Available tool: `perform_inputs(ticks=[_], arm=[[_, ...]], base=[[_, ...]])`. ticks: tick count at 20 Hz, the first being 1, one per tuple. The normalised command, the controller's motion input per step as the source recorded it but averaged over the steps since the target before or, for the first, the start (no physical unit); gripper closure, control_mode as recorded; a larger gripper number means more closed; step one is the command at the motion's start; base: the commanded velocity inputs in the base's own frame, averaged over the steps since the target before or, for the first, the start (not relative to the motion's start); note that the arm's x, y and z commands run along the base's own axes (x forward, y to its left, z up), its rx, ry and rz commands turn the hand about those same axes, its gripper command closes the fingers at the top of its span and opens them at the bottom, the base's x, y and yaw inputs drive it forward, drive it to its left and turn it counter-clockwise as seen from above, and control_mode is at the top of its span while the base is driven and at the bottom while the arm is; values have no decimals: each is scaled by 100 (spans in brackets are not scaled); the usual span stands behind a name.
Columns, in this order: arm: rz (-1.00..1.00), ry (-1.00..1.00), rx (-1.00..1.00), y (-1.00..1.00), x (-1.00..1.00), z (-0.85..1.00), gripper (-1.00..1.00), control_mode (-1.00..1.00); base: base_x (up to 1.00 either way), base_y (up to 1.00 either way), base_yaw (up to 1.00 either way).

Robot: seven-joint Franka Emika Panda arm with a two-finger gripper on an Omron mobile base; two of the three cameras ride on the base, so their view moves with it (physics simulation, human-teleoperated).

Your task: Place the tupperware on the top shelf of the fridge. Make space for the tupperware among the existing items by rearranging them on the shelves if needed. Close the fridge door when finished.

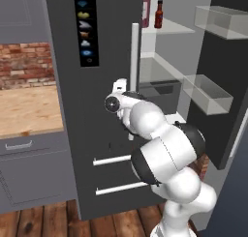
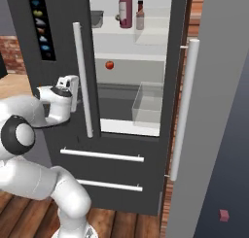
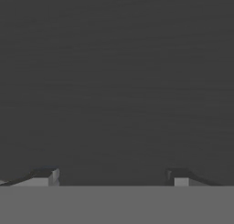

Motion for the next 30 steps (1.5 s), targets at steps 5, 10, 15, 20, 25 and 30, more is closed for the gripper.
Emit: perform_inputs(ticks=[5, 10, 15, 20, 25, 30], arm=[[38, 0, 0, 2, 78, 30, -100, -100], [37, -4, -3, 26, 54, 18, -100, -100], [23, -12, -19, 81, 10, 17, -100, -100], [10, -7, -21, 99, -1, 73, -100, -100], [3, -7, -15, 93, -47, 90, -100, -100], [-3, -2, -2, 52, -100, 77, -100, -100]], base=[[0, 0, 0], [0, 0, 0], [0, 0, 0], [0, 0, 0], [0, 0, 0], [0, 0, 0]])
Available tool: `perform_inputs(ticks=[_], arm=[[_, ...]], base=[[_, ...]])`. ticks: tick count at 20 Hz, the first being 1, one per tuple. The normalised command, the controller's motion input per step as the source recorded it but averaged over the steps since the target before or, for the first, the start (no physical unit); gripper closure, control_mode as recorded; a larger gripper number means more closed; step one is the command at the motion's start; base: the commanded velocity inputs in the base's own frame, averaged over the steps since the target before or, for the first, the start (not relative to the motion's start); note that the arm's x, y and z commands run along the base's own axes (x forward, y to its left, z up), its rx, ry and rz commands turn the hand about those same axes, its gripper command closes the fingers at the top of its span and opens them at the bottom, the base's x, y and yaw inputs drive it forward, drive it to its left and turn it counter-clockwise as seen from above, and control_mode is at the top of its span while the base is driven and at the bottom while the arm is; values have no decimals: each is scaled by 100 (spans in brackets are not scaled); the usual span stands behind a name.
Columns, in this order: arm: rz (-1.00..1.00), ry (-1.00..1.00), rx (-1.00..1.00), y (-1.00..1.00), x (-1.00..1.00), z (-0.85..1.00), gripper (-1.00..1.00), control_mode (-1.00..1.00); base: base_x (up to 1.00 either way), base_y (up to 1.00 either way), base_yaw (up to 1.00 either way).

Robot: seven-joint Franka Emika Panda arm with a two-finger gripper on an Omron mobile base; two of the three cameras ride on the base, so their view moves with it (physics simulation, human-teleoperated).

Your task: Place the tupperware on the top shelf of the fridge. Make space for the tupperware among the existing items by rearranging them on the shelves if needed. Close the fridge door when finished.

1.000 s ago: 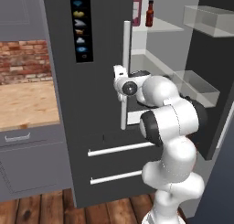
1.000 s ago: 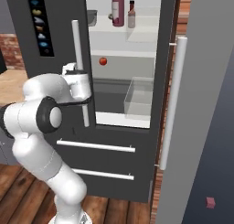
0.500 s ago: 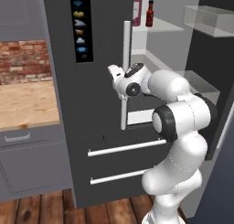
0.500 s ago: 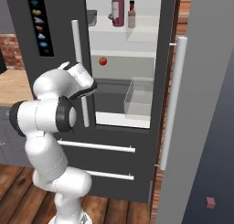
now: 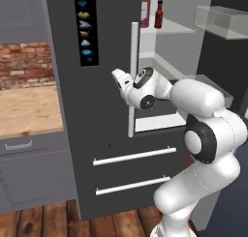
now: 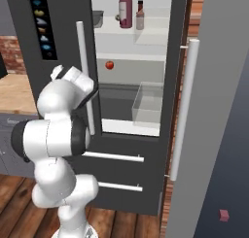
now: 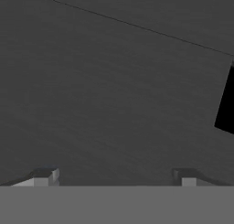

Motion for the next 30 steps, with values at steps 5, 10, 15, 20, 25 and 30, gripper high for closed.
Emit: perform_inputs(ticks=[5, 10, 15, 20, 25, 30], arm=[[-12, 6, 0, 68, -100, 100, -100, -100], [-17, 22, 0, 81, -91, 100, -100, -100], [-17, 19, 0, 57, -58, 100, -100, -100], [-12, 10, 0, 9, -3, 100, -100, -100], [0, 4, 0, -36, 3, 75, -100, -100], [10, 0, 0, -61, -69, -16, -100, -100]], base=[[0, 0, 0], [0, 0, 0], [0, 0, 0], [0, 0, 0], [0, 0, 0], [0, 0, 0]])
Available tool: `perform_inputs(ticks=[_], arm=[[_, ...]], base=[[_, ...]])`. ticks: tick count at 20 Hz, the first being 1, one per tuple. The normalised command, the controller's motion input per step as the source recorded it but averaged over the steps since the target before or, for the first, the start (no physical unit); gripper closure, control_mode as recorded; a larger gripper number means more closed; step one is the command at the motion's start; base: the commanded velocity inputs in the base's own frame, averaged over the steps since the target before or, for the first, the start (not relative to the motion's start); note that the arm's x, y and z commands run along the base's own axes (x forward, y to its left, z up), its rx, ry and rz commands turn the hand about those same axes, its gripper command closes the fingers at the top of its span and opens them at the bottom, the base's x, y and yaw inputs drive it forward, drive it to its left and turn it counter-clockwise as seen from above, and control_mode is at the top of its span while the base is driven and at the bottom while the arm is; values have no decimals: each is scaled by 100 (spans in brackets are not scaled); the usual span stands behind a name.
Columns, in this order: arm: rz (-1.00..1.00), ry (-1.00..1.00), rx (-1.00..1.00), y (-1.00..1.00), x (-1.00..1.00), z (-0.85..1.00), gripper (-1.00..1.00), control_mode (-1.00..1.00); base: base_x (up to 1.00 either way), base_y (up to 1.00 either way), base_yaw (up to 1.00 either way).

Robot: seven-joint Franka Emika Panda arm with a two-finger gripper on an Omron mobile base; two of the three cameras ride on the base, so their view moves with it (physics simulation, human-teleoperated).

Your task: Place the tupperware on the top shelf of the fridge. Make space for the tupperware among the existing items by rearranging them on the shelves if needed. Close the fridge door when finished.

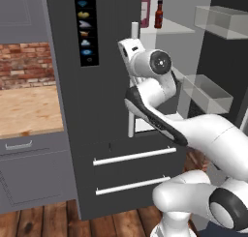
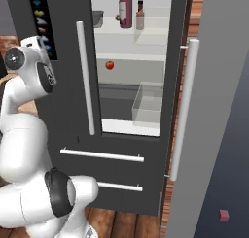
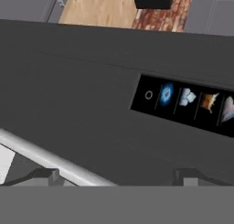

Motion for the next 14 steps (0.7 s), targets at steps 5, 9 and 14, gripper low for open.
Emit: perform_inputs(ticks=[5, 9, 14], arm=[[19, 0, 0, -42, -98, -25, -100, -100], [24, 1, 0, -54, -83, 0, -100, -100], [17, 7, 1, -62, -96, 10, -100, -100]], base=[[0, 0, 0], [0, 0, 0], [0, 0, 0]])
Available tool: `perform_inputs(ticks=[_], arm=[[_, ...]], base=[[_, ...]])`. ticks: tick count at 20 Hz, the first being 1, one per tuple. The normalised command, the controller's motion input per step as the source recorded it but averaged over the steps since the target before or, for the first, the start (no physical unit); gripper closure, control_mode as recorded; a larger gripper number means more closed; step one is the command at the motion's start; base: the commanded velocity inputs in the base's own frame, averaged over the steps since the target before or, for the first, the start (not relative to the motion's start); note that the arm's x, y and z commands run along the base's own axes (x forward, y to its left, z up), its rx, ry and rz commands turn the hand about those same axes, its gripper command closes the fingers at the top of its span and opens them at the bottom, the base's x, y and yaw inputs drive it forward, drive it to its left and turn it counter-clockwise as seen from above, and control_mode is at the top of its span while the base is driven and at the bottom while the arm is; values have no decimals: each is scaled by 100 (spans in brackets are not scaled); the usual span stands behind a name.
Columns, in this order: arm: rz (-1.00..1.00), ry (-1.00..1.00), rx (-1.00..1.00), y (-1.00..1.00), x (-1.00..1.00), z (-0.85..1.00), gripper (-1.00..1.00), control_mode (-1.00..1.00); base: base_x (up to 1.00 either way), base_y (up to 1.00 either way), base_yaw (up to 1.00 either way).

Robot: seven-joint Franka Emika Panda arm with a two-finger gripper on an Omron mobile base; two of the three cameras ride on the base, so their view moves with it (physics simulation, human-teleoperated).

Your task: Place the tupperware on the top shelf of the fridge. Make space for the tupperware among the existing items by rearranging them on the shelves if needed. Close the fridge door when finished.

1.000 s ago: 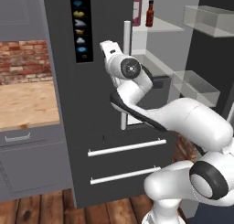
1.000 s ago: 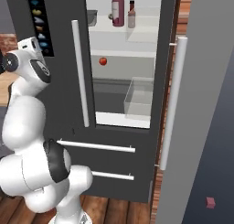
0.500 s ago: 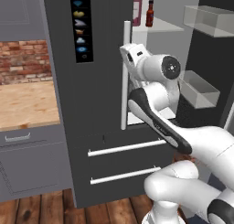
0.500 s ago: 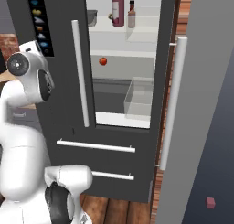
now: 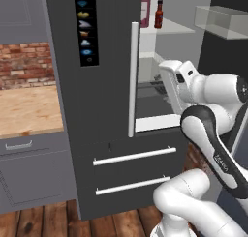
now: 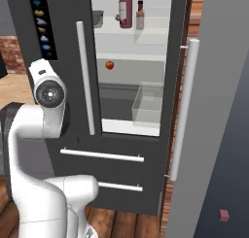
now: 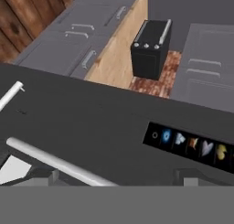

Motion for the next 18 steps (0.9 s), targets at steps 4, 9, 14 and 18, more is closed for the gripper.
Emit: perform_inputs(ticks=[4, 9, 14, 18], arm=[[2, 6, 3, -61, -100, 2, -100, -100], [0, 2, 2, -84, -74, 1, -100, -100], [0, 8, 0, -93, -36, 0, -100, -100], [-2, 4, 3, -86, -3, 0, -100, -100]], base=[[0, 0, 0], [0, 0, 0], [0, 0, 0], [0, 0, 0]])
